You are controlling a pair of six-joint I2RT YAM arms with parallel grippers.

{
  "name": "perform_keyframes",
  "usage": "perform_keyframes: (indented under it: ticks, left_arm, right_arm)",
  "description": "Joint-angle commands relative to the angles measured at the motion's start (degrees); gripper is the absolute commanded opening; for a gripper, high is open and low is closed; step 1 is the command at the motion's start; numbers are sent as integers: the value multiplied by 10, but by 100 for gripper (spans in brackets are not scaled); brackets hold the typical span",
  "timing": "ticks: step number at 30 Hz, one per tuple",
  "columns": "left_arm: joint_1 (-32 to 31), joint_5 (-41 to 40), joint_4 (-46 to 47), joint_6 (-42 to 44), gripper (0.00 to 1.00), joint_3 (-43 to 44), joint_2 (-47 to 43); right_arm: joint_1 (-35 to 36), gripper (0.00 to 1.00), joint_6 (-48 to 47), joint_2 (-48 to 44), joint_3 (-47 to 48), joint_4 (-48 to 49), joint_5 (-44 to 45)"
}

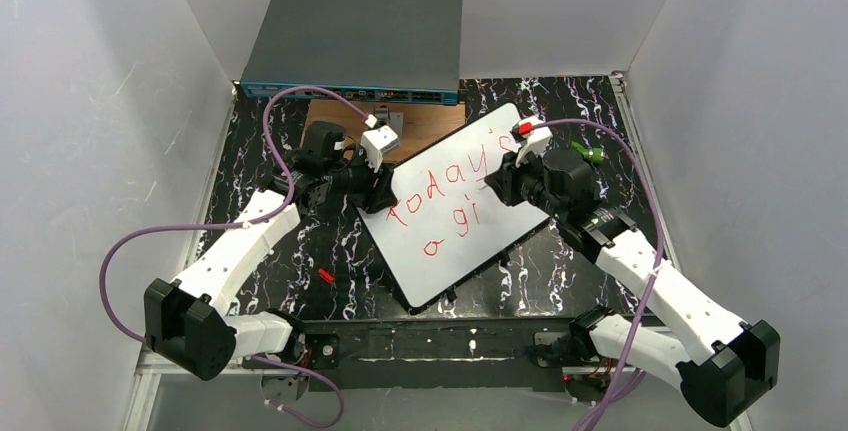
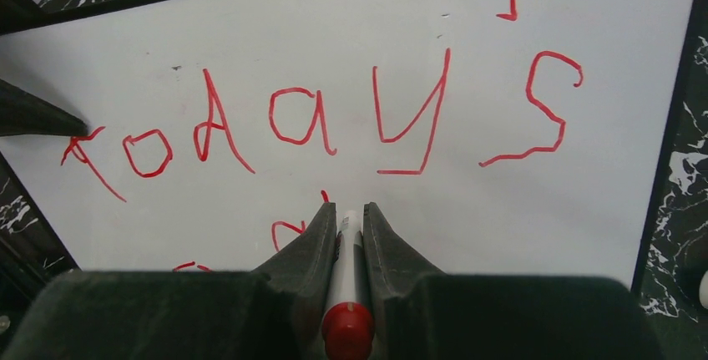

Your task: Write a sentence on the whiteboard

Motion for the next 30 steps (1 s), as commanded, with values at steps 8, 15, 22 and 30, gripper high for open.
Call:
perform_keyframes:
  ticks: [8,15,22,30]
  left_arm:
    - [-13,20,-33,53,0,11,-21]
    - [-13,18,-36,49,0,5,-27]
    - [-13,10,-48,56,0,2,-32]
    - [-13,15,-45,56,0,3,-26]
  right_arm:
    - [-54,1,-14,10,10,3,26]
    - [-68,1,-16,15,9,9,15]
    - [-69,1,-17,9,-6,15,15]
    - [-69,1,-9,5,-26,27,-2]
